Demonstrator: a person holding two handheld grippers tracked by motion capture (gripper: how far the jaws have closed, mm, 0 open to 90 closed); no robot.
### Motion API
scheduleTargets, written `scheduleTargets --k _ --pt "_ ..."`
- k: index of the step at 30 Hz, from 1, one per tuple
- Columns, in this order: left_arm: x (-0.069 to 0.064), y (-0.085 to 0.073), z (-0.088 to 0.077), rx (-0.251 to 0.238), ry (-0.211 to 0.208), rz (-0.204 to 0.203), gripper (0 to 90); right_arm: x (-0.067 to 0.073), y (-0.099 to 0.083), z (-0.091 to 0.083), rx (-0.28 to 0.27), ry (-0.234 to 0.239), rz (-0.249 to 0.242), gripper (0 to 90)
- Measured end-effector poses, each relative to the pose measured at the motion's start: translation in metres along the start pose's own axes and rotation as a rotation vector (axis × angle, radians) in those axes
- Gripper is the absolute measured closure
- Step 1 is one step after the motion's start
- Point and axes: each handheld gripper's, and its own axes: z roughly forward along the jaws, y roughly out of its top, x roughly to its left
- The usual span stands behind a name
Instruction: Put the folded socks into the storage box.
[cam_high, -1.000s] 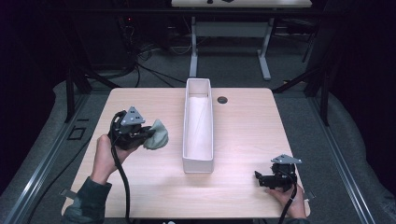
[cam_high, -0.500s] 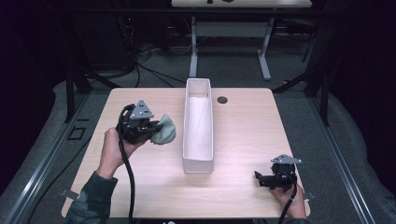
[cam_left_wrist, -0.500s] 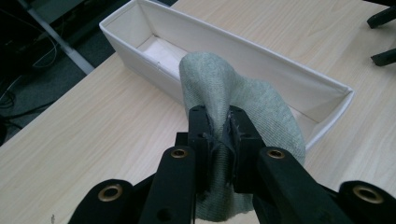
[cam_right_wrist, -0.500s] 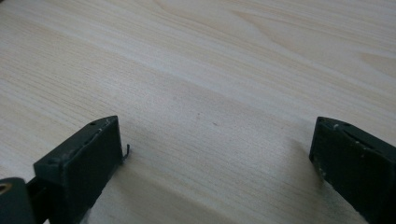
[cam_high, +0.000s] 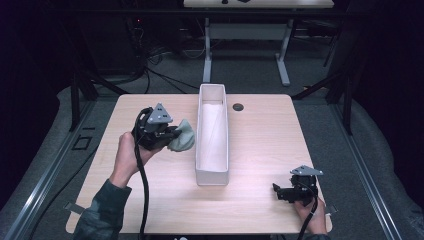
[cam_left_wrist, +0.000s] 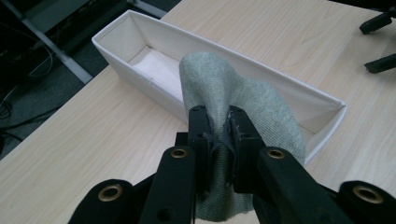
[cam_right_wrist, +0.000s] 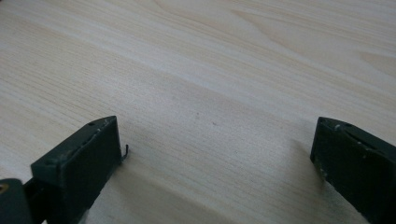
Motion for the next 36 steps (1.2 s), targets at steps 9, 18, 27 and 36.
scheduleTargets --k 9,18,27,36 --pt "-0.004 0.011 0.007 -0.005 -0.017 0.022 81.8 0.0 0.0 0.0 0.0 0.0 0.0 1.2" --pt "-0.008 0.019 0.011 -0.002 -0.031 0.037 81.7 0.0 0.0 0.0 0.0 0.0 0.0 1.1" --pt "-0.015 0.031 0.019 0.015 -0.061 0.072 81.7 0.0 0.0 0.001 -0.004 0.002 0.002 0.9" --pt "-0.022 0.038 0.035 0.027 -0.094 0.089 81.7 0.0 0.0 0.001 -0.003 0.001 0.002 0.8"
